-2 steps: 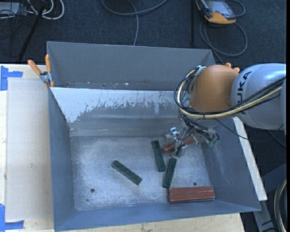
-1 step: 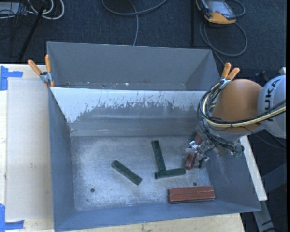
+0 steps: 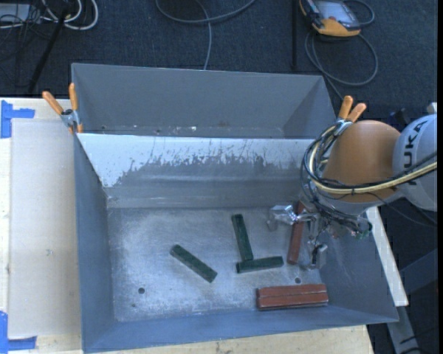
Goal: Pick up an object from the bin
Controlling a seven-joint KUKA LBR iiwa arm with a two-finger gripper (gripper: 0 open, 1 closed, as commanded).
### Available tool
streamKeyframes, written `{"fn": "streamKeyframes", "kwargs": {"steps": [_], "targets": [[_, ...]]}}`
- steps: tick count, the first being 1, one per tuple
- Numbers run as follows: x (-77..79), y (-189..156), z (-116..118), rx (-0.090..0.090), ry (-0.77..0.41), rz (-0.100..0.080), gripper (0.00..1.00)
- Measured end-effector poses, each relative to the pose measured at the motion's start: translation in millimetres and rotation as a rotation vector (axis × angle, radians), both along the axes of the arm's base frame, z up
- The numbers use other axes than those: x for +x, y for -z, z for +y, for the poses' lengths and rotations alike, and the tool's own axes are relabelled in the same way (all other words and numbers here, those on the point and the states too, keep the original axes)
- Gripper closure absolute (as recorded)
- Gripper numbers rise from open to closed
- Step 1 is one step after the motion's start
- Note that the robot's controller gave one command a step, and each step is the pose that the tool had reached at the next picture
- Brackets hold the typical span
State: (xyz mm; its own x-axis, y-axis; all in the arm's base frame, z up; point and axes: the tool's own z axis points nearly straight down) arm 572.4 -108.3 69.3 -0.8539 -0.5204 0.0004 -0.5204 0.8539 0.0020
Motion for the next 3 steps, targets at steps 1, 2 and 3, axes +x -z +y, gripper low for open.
{"fn": "streamKeyframes", "kwargs": {"steps": [1, 2, 3], "targets": [[0.1, 0, 0, 0.000, 0.001, 0.000, 1.00], [2.4, -173, 5, -0.003, -0.076, -0.012, 1.00], [0.6, -169, 4, 0.000, -0.072, -0.003, 0.00]]}}
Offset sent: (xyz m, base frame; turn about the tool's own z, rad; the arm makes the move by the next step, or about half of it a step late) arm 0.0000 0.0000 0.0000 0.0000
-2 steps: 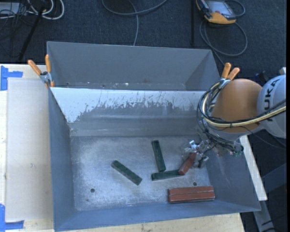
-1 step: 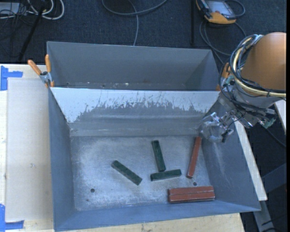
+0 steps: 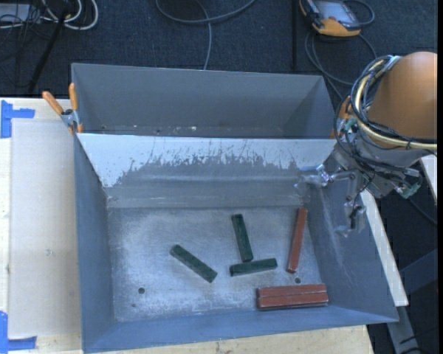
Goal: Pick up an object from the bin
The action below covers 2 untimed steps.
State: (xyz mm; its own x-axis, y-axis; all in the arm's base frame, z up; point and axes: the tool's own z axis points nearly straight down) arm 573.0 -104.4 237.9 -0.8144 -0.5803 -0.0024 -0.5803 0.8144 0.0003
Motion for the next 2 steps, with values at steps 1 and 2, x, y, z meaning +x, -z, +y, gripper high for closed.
{"fn": "streamKeyframes", "kwargs": {"steps": [1, 2], "targets": [[-19.6, 137, 2, 0.002, -0.281, 0.009, 0.00], [40.1, 167, -20, 0.001, -0.252, -0.002, 0.00]]}}
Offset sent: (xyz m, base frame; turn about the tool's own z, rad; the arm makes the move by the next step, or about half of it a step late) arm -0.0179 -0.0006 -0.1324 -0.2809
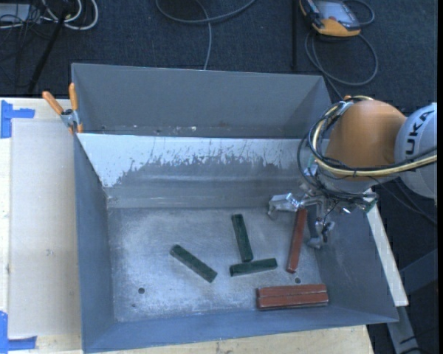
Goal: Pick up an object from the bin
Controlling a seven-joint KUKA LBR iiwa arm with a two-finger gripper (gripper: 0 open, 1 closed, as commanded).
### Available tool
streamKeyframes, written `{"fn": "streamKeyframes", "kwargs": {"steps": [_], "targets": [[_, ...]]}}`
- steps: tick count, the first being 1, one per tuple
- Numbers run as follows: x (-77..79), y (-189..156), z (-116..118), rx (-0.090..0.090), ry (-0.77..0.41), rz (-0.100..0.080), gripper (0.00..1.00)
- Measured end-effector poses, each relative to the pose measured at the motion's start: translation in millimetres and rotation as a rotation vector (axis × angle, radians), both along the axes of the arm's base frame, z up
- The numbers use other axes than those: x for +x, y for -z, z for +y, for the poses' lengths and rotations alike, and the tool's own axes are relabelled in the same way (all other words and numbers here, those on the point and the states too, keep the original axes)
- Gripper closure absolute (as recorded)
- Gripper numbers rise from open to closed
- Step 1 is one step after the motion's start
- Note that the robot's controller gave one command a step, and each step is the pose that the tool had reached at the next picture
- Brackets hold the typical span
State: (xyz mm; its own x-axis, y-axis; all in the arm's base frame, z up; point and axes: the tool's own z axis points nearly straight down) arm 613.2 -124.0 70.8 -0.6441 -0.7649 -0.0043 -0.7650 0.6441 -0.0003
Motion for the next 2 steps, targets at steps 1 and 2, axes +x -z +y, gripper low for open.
{"fn": "streamKeyframes", "kwargs": {"steps": [1, 2], "targets": [[-2.3, -1, -1, 0.000, 0.002, 0.003, 1.00], [-5.0, -2, 24, -0.001, 0.122, 0.004, 1.00]]}}
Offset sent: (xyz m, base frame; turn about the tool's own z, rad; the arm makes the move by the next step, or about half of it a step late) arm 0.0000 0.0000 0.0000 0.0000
